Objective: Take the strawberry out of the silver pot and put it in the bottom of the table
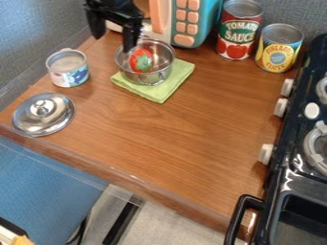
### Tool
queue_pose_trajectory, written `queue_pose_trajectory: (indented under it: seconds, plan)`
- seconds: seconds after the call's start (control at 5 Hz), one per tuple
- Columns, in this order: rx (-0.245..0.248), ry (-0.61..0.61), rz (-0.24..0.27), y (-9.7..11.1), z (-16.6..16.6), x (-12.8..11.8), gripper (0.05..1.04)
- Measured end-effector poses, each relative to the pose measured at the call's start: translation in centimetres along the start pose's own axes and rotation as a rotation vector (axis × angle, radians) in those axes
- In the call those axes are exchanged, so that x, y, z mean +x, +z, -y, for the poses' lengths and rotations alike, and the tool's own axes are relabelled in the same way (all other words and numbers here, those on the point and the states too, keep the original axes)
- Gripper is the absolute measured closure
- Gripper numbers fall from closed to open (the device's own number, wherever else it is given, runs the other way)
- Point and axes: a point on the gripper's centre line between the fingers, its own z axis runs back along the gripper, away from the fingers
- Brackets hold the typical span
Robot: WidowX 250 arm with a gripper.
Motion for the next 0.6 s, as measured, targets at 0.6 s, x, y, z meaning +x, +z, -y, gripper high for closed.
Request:
queue_pose_trajectory:
  seconds: [0.6]
  plan:
    - [-0.017, -0.002, -0.087, -4.1, 2.8, 1.2, 0.083]
